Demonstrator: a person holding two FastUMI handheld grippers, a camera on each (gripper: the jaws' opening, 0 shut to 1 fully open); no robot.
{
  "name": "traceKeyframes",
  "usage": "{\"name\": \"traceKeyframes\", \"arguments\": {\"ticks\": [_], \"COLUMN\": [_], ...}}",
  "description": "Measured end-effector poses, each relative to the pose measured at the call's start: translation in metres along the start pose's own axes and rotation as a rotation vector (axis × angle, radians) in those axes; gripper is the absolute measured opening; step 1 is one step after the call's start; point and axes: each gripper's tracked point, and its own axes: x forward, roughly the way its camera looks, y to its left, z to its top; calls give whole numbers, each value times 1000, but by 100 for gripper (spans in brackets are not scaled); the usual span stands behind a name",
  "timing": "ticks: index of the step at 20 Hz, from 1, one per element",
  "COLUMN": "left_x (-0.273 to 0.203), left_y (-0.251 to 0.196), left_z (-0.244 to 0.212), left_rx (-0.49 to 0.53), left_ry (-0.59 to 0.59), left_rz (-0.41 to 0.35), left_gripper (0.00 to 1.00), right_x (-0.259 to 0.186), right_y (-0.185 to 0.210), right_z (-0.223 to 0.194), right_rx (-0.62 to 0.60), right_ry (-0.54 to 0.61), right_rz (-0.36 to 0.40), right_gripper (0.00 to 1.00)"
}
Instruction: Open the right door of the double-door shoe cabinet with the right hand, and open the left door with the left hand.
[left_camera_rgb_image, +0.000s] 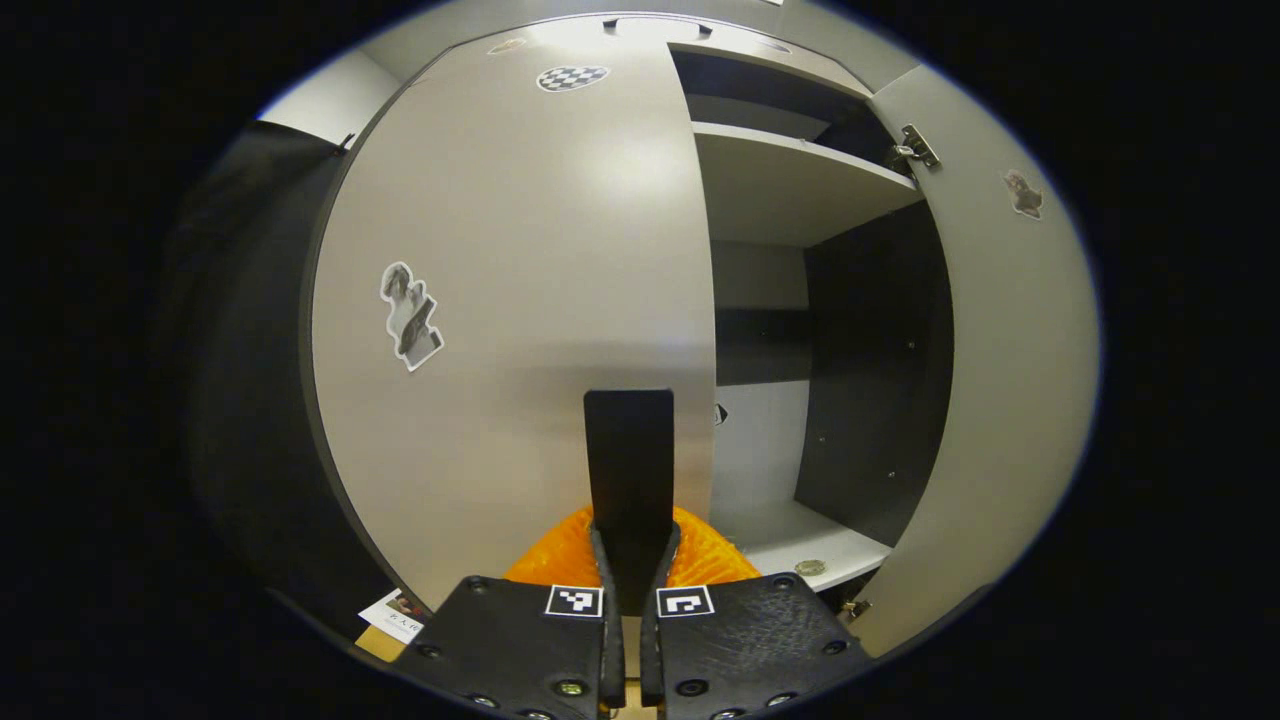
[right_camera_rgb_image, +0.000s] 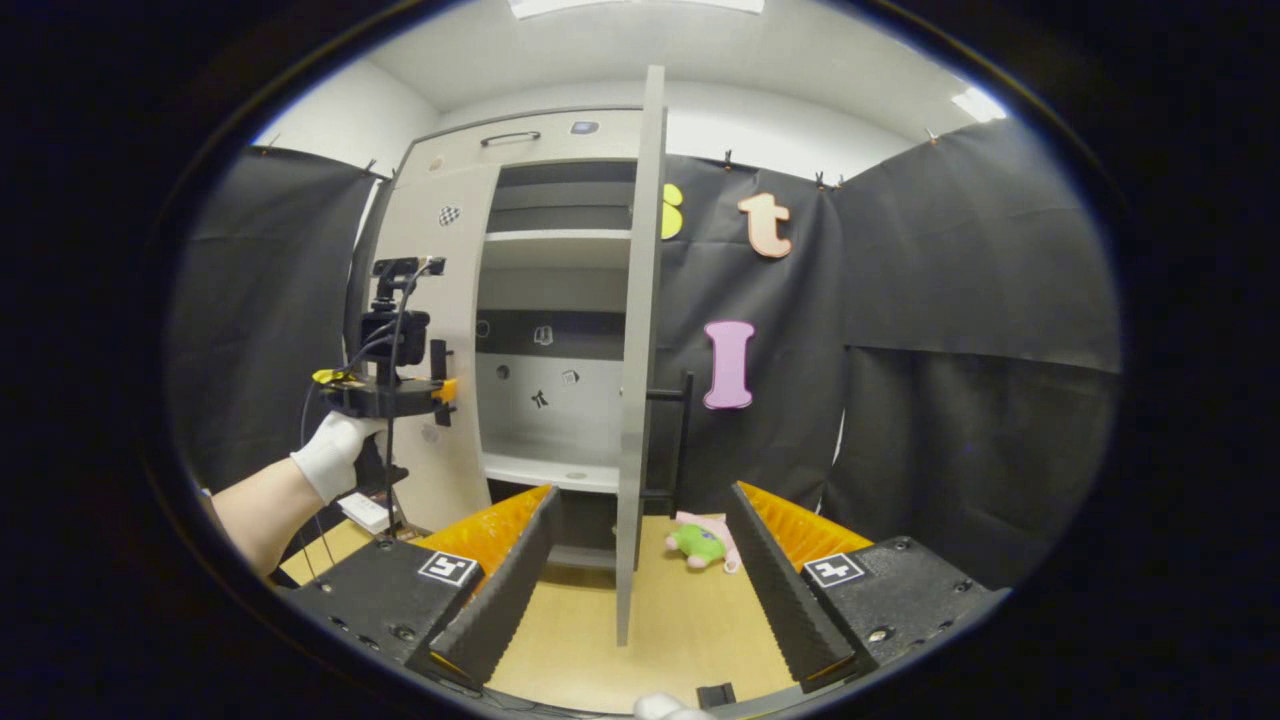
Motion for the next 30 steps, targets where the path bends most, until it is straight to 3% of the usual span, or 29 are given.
{"name": "traceKeyframes", "arguments": {"ticks": [12, 28, 30], "left_x": [-42, -106, -108], "left_y": [14, 64, 68], "left_z": [-3, -7, -7], "left_rx": [-3, 11, -4], "left_ry": [0, -13, -16], "left_rz": [-57, -8, -3], "left_gripper": [5, 5, 0], "right_x": [-19, -49, -51], "right_y": [53, 117, 122], "right_z": [1, -12, -12], "right_rx": [-23, -17, -14], "right_ry": [-11, 1, -1], "right_rz": [94, 162, 166], "right_gripper": [100, 100, 100]}}
